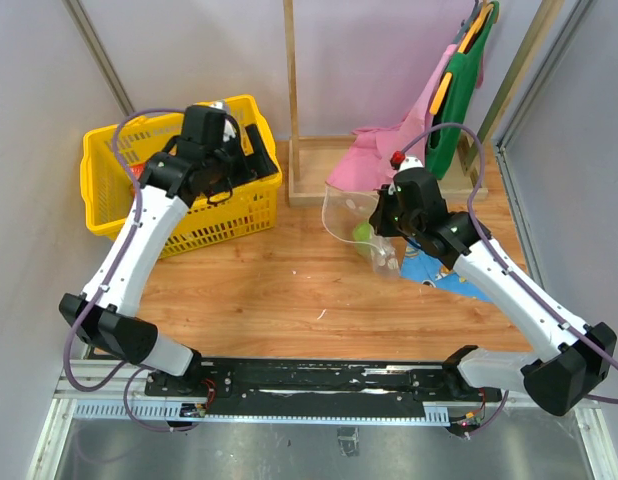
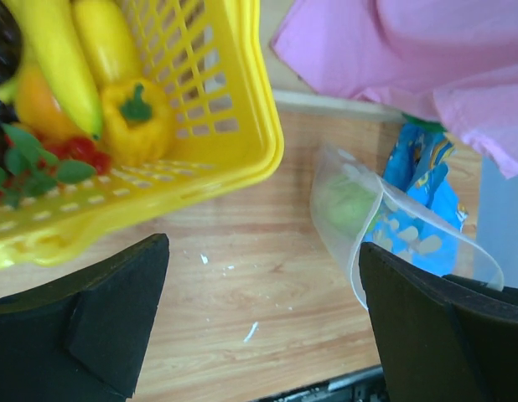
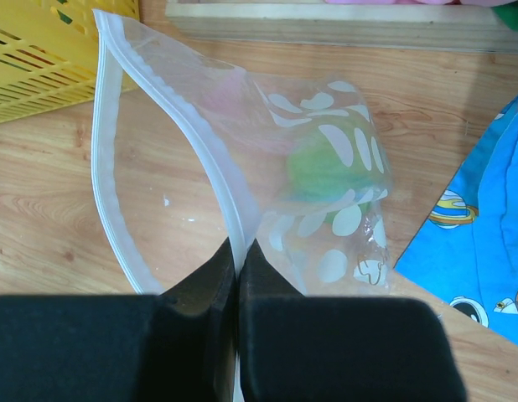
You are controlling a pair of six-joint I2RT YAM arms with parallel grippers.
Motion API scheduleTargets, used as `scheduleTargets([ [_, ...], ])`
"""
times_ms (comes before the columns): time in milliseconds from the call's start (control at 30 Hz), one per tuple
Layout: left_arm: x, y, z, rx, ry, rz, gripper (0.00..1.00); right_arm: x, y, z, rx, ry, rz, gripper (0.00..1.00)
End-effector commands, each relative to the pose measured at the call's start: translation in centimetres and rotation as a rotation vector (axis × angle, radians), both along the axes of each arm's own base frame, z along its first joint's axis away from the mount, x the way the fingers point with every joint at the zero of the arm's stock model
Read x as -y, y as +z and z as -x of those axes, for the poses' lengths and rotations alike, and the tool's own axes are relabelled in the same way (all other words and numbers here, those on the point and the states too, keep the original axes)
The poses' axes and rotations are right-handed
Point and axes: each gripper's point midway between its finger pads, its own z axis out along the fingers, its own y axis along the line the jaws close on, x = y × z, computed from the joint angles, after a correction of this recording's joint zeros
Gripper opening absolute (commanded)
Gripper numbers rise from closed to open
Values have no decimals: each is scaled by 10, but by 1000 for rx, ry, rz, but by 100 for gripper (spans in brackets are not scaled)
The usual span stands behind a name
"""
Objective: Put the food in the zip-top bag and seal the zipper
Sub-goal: Pick up the fake fruit from the bin.
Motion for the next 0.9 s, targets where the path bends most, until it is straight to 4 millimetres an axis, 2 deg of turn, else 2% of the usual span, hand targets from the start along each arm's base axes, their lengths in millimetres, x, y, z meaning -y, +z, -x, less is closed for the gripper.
scheduleTargets([
  [0, -47, 22, -5, 53, 43, -115, 98, 10, 0, 0, 5, -17, 6, 1],
  [167, -108, 10, -25, 13, 152, -177, 98, 12, 1, -1, 11, -12, 19, 1],
  [300, -147, -1, -43, -20, 205, -201, 98, 14, -2, -1, 13, -8, 34, 1],
  [567, -209, -53, -70, -177, 325, -276, 99, 20, -3, -4, 42, 9, 89, 1],
  [633, -216, -68, -75, -219, 338, -300, 99, 24, -2, -5, 51, 1, 101, 1],
  [733, -215, -87, -79, -265, 319, -301, 98, 32, -3, -6, 63, -16, 118, 1],
  [867, -204, -120, -77, -352, 264, -262, 98, 38, -3, -8, 73, -28, 134, 1],
])
